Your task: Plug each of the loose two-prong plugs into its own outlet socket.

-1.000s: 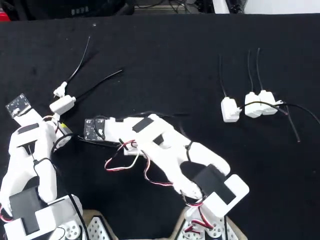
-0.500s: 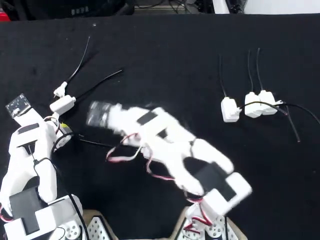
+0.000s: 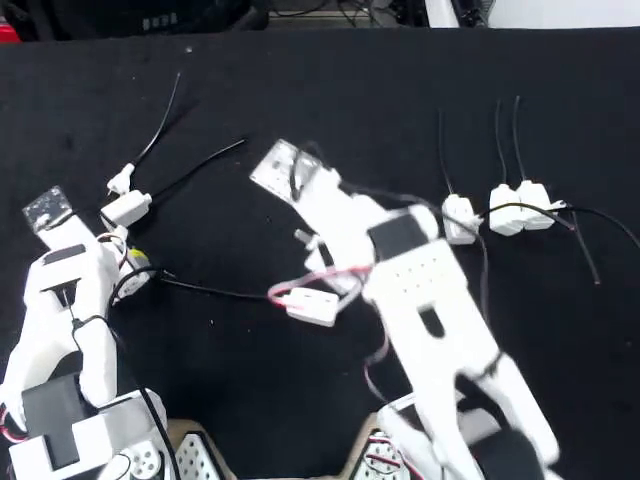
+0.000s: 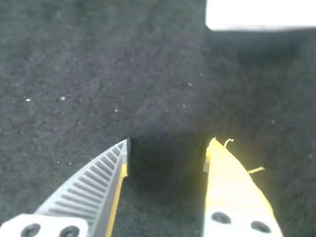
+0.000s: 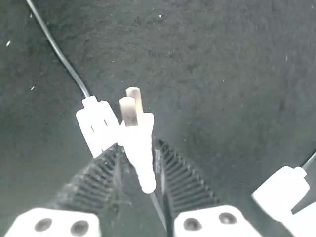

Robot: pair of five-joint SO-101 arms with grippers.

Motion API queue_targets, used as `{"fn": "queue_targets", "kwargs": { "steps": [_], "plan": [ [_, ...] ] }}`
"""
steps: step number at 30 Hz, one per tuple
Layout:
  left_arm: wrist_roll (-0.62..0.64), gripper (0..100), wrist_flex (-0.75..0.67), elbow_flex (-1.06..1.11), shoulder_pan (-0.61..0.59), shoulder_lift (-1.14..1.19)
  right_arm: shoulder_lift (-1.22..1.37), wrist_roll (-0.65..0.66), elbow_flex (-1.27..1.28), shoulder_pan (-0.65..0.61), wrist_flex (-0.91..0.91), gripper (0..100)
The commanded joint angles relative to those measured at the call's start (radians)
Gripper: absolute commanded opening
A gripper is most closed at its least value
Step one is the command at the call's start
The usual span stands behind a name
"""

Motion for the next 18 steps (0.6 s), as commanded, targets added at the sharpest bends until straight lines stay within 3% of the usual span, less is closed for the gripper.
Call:
{"fn": "queue_targets", "kwargs": {
  "steps": [1,11,18],
  "plan": [
    [-0.037,25,-0.002,0.041,0.068,-0.135,-0.134,-0.083,0.186,-0.072,-0.222,1.1],
    [-0.037,25,-0.094,0.278,0.101,-0.559,-0.147,-0.319,0.599,-0.298,-0.93,1.1],
    [-0.037,25,-0.087,0.335,0.168,-0.706,-0.068,-0.328,0.653,-0.319,-1.088,1.1]
  ]
}}
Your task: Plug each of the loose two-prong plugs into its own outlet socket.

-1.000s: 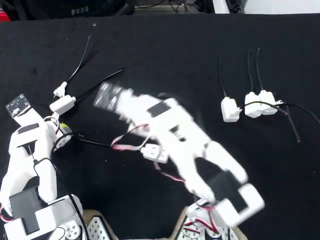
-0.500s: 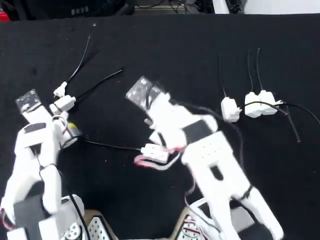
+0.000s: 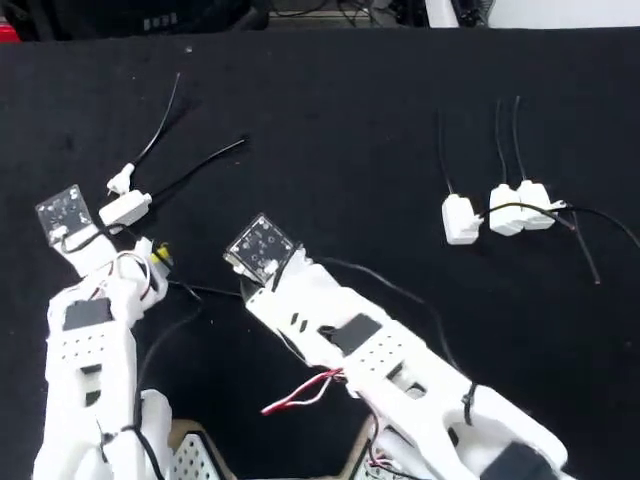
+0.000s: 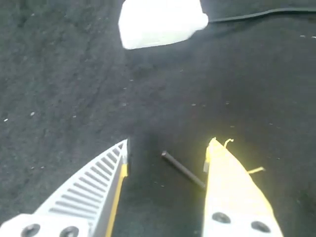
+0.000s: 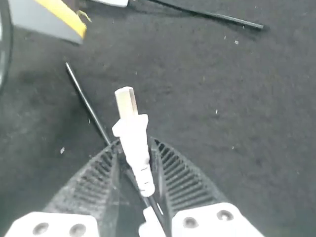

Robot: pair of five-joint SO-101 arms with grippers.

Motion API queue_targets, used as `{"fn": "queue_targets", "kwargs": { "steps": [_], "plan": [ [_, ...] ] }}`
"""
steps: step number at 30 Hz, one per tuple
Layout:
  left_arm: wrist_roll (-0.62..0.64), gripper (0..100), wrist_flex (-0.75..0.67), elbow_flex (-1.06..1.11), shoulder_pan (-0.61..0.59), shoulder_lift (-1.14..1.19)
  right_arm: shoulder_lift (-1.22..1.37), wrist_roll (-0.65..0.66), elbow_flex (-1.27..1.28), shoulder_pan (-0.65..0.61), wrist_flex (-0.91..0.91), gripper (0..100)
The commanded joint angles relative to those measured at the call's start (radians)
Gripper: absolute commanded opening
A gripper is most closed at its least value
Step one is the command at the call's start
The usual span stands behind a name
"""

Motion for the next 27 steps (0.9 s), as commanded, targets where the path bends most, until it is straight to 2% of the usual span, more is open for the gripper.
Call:
{"fn": "queue_targets", "kwargs": {
  "steps": [1,7,11,14,19,23,27],
  "plan": [
    [-0.009,25,0.0,-0.004,0.051,-0.081,0.039,-0.009,-0.012,-0.018,-0.055,1.1],
    [-0.011,25,0.089,0.002,0.153,-0.198,0.125,-0.011,-0.038,-0.069,-0.055,1.1],
    [-0.012,25,0.063,0.064,0.174,-0.275,0.128,-0.011,-0.038,-0.106,-0.055,1.1],
    [-0.069,25,0.069,0.099,0.216,-0.333,0.119,-0.011,-0.039,-0.11,-0.055,1.1],
    [-0.121,25,0.066,0.173,0.318,-0.427,0.015,-0.035,-0.001,-0.11,-0.048,1.1],
    [-0.15,25,0.066,0.206,0.338,-0.48,-0.133,-0.048,0.067,-0.11,-0.041,1.1],
    [-0.158,25,0.066,0.222,0.338,-0.509,-0.274,-0.049,0.081,-0.11,0.064,1.1]
  ]
}}
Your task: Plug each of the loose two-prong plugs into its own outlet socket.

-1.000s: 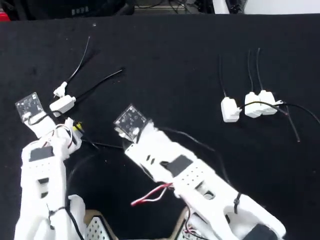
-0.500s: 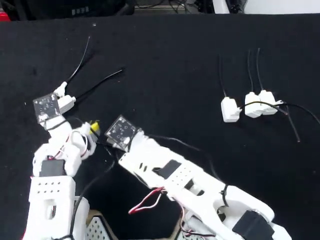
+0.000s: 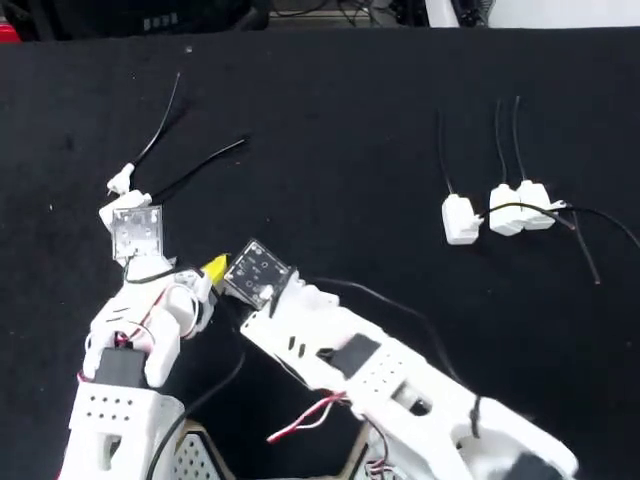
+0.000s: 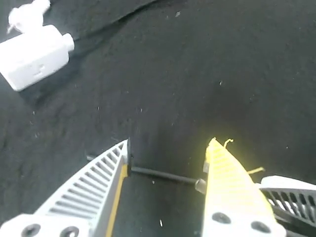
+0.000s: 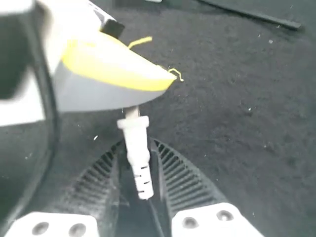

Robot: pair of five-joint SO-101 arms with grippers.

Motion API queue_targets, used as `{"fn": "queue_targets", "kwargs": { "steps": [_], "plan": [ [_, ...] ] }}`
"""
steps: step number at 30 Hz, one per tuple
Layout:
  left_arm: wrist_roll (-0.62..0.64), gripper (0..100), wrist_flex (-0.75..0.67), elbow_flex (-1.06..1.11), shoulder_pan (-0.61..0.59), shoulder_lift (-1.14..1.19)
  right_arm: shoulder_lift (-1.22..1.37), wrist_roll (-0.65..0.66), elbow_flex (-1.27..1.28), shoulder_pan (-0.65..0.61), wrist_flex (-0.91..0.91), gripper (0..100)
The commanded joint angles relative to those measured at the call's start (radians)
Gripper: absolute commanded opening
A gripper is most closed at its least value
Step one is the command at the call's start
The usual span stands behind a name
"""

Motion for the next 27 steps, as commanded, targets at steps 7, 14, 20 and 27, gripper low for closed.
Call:
{"fn": "queue_targets", "kwargs": {
  "steps": [7,14,20,27],
  "plan": [
    [-0.018,25,-0.002,0.005,0.022,-0.017,-0.234,-0.012,0.007,-0.014,0.092,1.1],
    [-0.018,25,0.0,0.005,0.024,-0.014,-0.239,-0.064,0.004,-0.011,0.08,1.1],
    [-0.018,25,-0.005,0.024,0.024,-0.017,-0.239,-0.109,0.012,-0.008,0.044,1.1],
    [-0.018,25,-0.005,0.027,0.024,-0.017,-0.24,-0.11,0.008,0.0,0.044,1.1]
  ]
}}
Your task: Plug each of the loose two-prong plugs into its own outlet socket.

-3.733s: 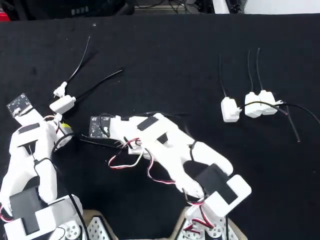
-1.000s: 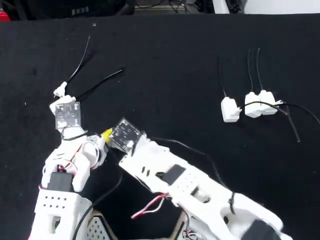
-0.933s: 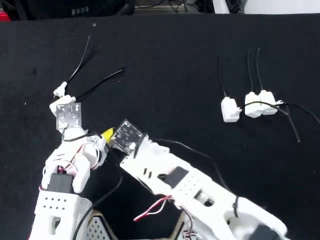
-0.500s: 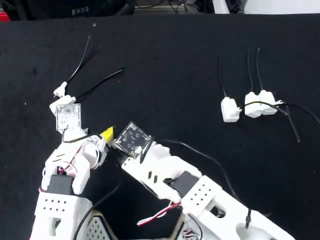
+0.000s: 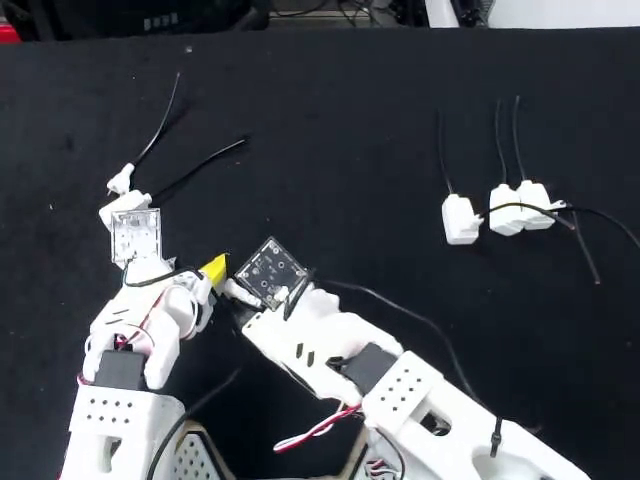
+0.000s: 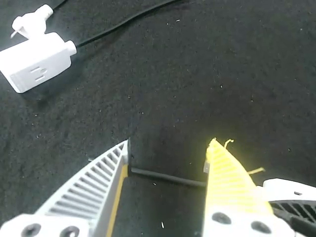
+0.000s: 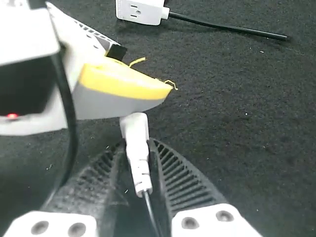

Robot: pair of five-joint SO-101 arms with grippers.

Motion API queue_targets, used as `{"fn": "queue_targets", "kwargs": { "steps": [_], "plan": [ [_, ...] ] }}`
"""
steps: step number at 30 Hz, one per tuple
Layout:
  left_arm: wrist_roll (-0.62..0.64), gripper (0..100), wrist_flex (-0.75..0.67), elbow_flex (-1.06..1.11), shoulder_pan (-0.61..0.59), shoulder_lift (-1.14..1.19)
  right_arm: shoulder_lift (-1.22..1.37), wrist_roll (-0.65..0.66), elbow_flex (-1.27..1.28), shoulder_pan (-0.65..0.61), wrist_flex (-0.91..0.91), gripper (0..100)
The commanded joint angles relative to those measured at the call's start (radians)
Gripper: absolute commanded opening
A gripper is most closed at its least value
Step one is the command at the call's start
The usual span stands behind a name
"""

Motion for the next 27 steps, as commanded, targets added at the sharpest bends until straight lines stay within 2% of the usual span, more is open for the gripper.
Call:
{"fn": "queue_targets", "kwargs": {
  "steps": [1,23,27],
  "plan": [
    [-0.015,25,0.0,0.008,0.022,-0.002,-0.062,-0.014,-0.022,0.015,-0.044,1.1],
    [-0.015,25,0.006,0.01,0.022,-0.002,-0.189,-0.008,-0.002,0.031,0.034,1.1],
    [-0.017,25,0.006,0.005,-0.002,-0.003,-0.189,-0.008,-0.007,0.087,0.083,1.1]
  ]
}}
